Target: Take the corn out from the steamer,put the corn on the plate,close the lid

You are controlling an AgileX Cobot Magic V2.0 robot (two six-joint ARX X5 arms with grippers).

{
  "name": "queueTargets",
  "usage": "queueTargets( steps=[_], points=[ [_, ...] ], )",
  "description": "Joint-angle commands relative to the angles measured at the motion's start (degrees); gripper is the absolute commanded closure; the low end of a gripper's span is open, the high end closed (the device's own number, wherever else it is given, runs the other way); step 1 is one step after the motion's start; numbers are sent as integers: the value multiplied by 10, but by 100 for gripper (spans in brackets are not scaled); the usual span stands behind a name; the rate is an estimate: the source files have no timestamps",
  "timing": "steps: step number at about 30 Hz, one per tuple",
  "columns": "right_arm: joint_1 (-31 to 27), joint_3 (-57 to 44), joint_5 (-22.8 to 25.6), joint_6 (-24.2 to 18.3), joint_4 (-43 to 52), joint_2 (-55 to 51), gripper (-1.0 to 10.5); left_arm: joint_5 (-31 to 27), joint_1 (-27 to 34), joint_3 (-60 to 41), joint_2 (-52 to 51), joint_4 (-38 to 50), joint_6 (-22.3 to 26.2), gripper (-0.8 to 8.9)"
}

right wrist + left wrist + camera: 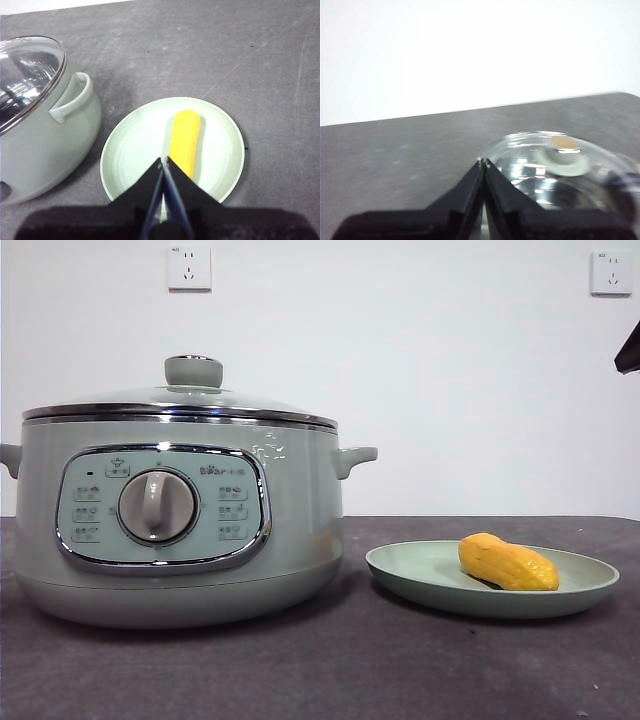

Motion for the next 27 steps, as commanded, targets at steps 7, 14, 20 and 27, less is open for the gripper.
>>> queueTargets(
  steps=[7, 14, 20, 27],
  points=[
    [0, -2, 2, 5, 3, -1, 944, 66, 149, -209, -108, 90, -11, 817],
    [0, -2, 2, 5, 1, -1, 944, 78, 189, -294, -116, 130, -41, 817],
    [0, -2, 2, 5, 1, -1, 944, 75, 204, -309, -116, 126, -37, 817],
    [0, -2, 2, 5, 1, -1, 944, 76, 208, -309, -116, 126, -39, 817]
  ],
)
